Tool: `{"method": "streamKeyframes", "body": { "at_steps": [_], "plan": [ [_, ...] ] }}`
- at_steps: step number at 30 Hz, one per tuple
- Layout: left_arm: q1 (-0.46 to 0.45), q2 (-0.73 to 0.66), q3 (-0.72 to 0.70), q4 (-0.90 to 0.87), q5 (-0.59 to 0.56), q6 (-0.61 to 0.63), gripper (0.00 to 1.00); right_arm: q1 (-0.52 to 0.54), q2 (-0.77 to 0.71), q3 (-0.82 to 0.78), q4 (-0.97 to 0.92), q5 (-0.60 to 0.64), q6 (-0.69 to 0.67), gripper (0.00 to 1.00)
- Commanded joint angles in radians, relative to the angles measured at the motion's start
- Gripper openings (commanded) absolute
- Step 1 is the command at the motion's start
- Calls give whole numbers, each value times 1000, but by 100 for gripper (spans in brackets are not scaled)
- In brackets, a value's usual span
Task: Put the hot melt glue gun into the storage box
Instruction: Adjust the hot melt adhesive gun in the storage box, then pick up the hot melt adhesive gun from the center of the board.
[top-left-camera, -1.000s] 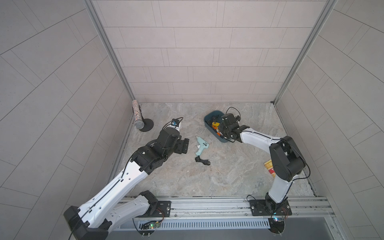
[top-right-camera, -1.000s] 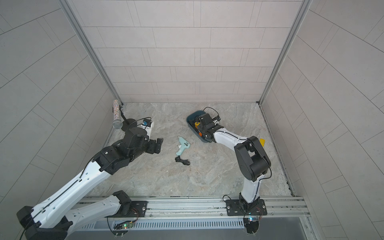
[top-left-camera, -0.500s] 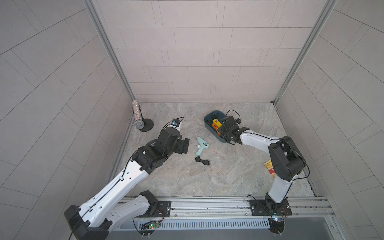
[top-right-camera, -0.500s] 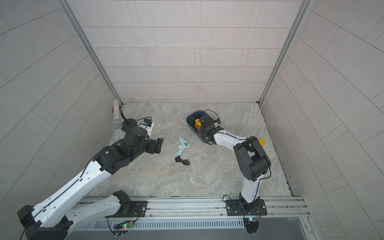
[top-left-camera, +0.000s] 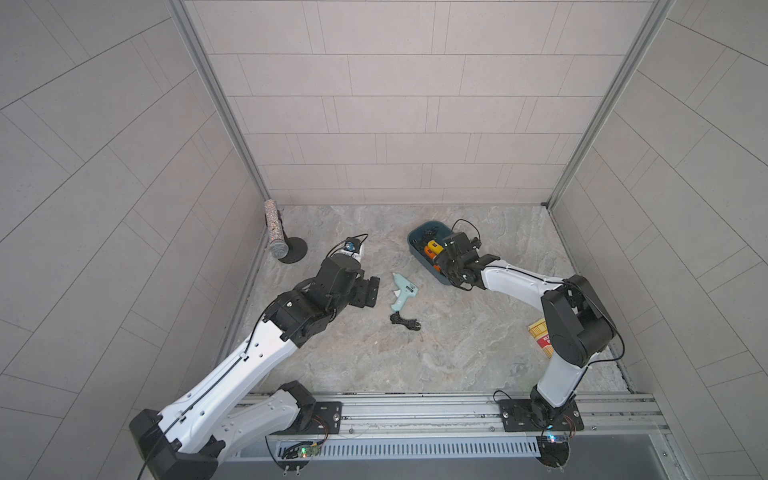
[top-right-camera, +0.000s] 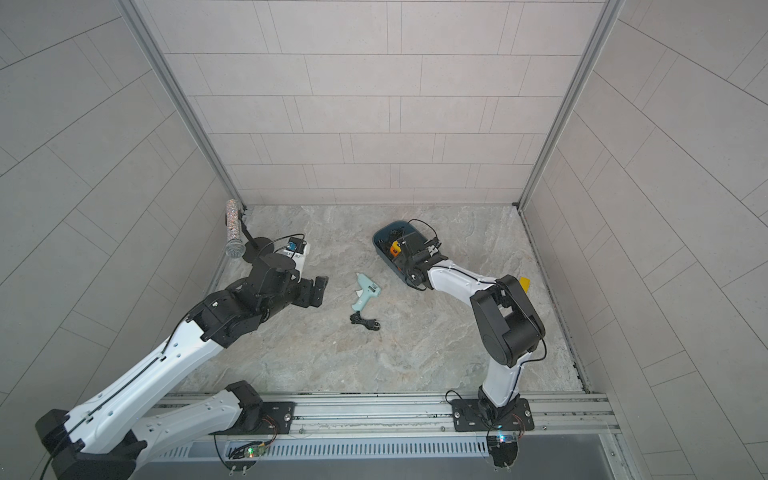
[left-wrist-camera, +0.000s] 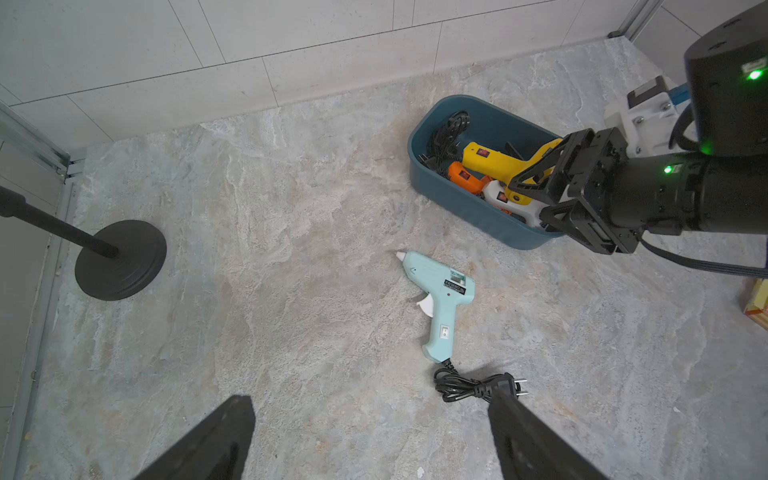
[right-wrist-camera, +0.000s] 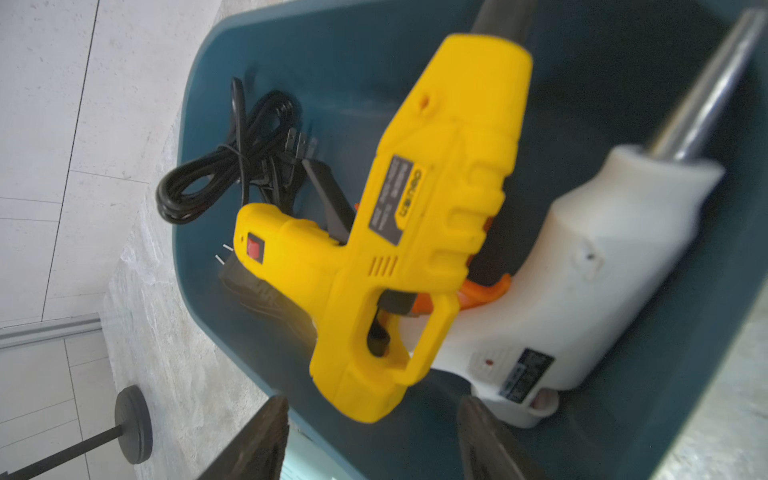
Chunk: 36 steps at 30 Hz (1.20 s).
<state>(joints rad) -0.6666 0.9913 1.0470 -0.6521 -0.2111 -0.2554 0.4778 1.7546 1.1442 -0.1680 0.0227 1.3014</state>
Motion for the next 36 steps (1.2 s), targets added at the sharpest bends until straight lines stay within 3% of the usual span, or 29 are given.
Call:
{"method": "streamKeyframes", "body": {
  "at_steps": [1,15,22,29,36],
  "plan": [
    [7,-1,39,-3,-1,-7,96,15,-47,-2,-98,-6,-26,73],
    [7,5,45,-1,-4,-8,96,20,-149,-12,-160,3,-64,77],
    [7,29,50,-8,11,-18,96,9,-263,-3,-250,63,-160,79],
    [-5,155,37,-12,124,-86,94,-48,-425,-53,-315,155,-292,80],
    [-94,299,15,-16,176,-146,92,-178,-525,-98,-361,112,-387,79]
  ]
}}
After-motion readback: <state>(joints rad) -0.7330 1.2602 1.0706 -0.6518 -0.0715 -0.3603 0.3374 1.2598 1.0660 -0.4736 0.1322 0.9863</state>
